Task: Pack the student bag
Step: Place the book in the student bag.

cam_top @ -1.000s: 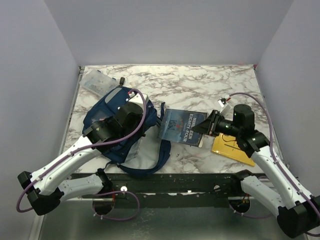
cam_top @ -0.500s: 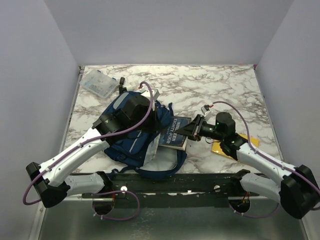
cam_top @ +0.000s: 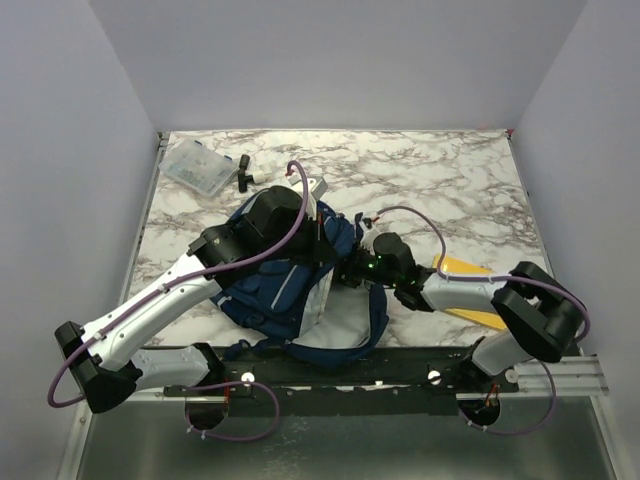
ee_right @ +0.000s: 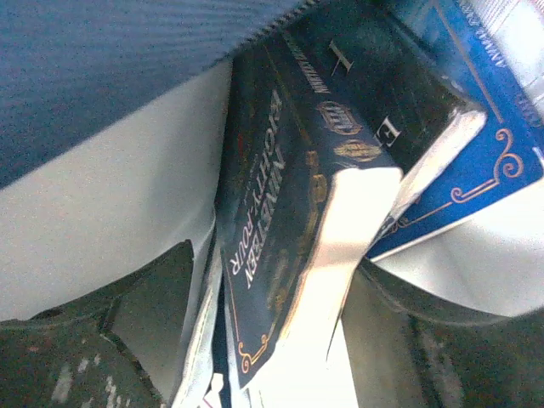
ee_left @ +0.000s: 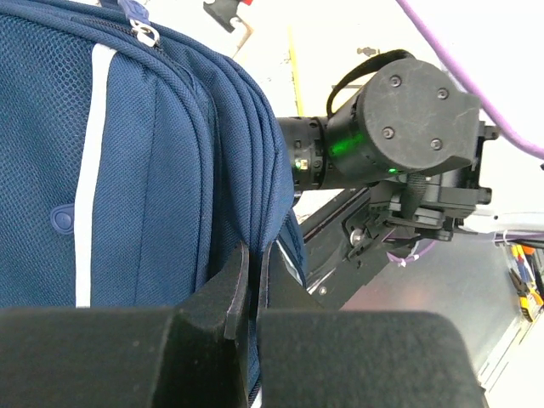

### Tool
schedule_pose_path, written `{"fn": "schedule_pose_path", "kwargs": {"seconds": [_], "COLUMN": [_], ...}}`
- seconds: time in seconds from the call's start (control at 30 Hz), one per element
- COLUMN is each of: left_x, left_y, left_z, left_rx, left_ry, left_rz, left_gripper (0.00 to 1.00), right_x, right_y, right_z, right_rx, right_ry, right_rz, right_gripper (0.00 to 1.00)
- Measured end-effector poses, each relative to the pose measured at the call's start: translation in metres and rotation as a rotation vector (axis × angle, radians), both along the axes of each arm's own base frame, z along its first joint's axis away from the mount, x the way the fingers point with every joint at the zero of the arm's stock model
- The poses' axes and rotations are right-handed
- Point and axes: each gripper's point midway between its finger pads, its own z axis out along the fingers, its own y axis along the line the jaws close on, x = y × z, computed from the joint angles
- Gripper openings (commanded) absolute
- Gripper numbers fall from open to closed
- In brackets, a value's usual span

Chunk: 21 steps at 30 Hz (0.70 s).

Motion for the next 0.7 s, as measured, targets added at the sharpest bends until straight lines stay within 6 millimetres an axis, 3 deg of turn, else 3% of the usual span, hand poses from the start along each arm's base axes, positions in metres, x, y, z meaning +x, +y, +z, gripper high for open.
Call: {"fn": "schedule_pose_path", "kwargs": {"seconds": [0.3, 0.47, 0.57, 0.7], "left_x": [-0.005, -0.007, -0.009, -0.009], "left_y": [0.005, 0.004, 0.004, 0.003], "left_z": [0.000, -0.002, -0.004, -0.008], "left_rx": [-0.022, -0.023, -0.023, -0.029], "left_ry": [-0.015, -0.009, -0.002, -0.001], "left_rz": [-0.003, -0.014, -0.021, -0.025], "left_gripper": [0.00, 0.00, 0.00, 0.00], "right_x": [-0.013, -0.035, -0.035, -0.019], "right_y": [-0.025, -0.035, -0.025, 0.006], "right_z": [0.001, -0.025, -0.033, -0.030], "right_rx": [-0.102, -0.137, -0.146, -0.148], "right_ry": [-0.047, 0.004, 0.023, 0.032], "right_rz": [0.006, 0.029, 0.057, 0.108], "right_gripper": [0.71, 0.46, 0.43, 0.51]}}
